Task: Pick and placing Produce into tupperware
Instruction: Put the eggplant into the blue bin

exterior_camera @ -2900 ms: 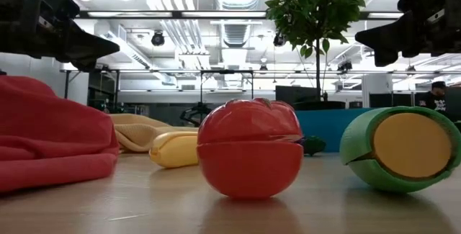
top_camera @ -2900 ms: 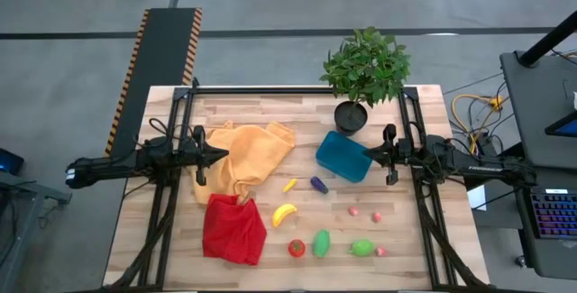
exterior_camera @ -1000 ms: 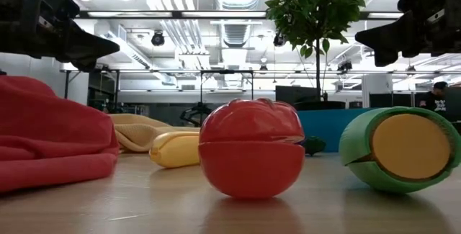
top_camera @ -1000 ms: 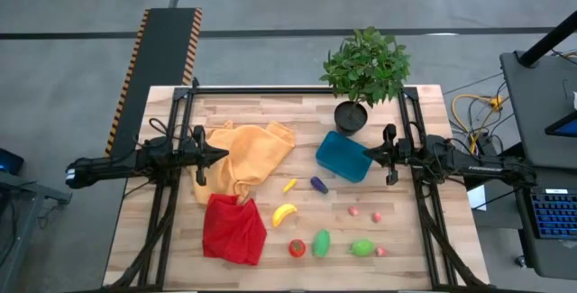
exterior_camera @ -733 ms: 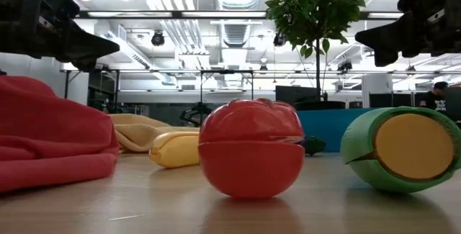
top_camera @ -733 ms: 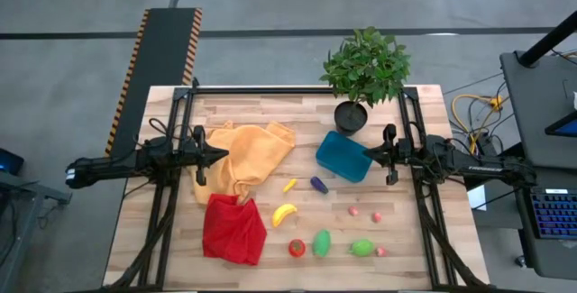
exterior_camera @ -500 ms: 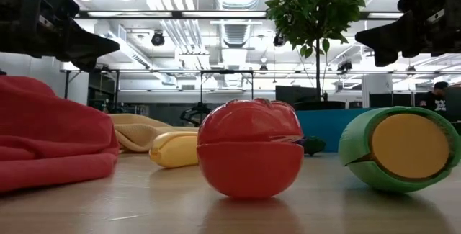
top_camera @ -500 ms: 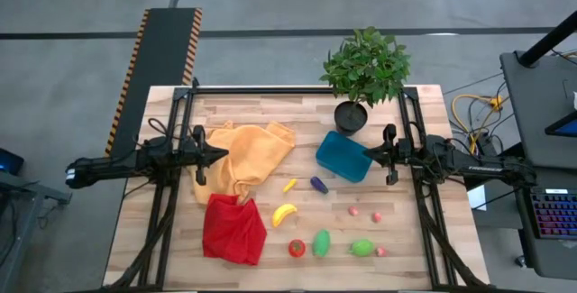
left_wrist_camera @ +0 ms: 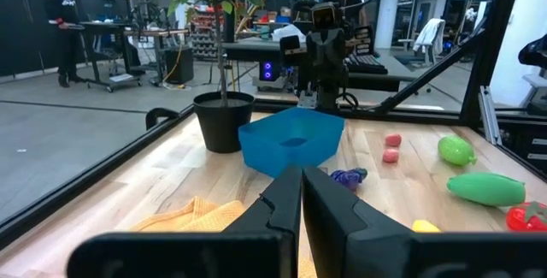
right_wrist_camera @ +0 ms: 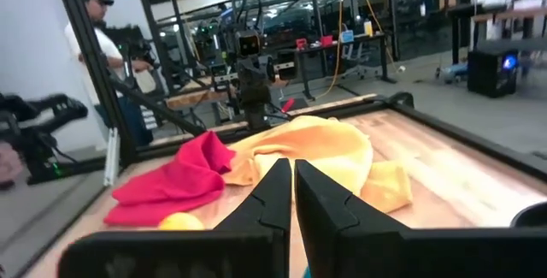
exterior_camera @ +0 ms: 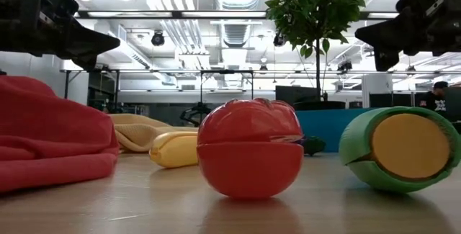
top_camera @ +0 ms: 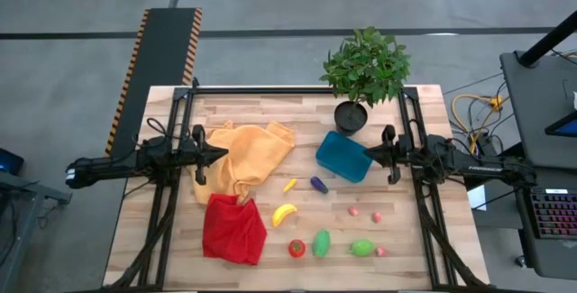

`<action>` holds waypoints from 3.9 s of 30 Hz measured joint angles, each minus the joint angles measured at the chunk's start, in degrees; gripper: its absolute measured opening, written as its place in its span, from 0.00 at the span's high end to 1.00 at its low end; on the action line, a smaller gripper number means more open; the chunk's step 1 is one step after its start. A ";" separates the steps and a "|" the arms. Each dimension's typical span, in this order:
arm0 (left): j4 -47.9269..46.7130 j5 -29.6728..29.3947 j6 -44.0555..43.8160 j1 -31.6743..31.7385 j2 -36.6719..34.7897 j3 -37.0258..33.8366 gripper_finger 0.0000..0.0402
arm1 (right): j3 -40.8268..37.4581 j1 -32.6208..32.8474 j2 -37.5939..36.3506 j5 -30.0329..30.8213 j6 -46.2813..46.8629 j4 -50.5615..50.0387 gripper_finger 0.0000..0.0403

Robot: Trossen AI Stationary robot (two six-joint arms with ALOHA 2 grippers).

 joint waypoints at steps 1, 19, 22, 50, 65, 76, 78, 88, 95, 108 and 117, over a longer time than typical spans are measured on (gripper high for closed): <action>0.04 0.01 -0.05 0.00 0.00 0.00 1.00 | 0.00 0.01 0.00 -0.05 1.20 0.00 0.95; 27.16 3.48 -4.42 -0.01 9.44 0.09 0.43 | 13.64 5.17 3.50 -7.99 4.08 3.69 0.39; 31.61 5.04 -4.47 0.00 12.25 0.84 0.42 | 19.16 9.27 8.07 -9.53 3.45 3.58 0.38; 36.67 4.71 0.52 0.04 18.51 1.40 0.42 | 68.68 24.80 74.25 14.02 17.12 -55.44 0.40; 36.53 4.82 0.30 0.04 18.56 1.40 0.42 | 77.62 23.60 92.26 25.51 24.68 -58.07 0.43; 36.54 4.86 0.08 0.02 18.67 1.36 0.42 | 76.23 22.63 98.81 25.51 28.62 -58.45 0.43; 36.46 4.86 0.08 0.04 18.63 1.27 0.42 | 75.90 22.63 99.95 25.48 28.93 -58.30 0.43; 36.52 4.86 0.08 0.02 18.69 1.19 0.42 | 75.06 22.30 103.99 24.33 30.10 -57.72 0.44; 36.51 4.86 0.08 0.02 18.73 1.18 0.42 | 74.84 20.61 107.33 21.98 29.62 -56.43 0.44; 36.46 4.84 0.08 0.02 18.75 1.09 0.42 | 74.31 19.07 107.56 19.57 26.99 -55.03 0.46; 36.46 4.84 0.08 0.02 18.75 1.07 0.42 | 74.31 19.03 107.58 17.77 26.99 -54.39 0.68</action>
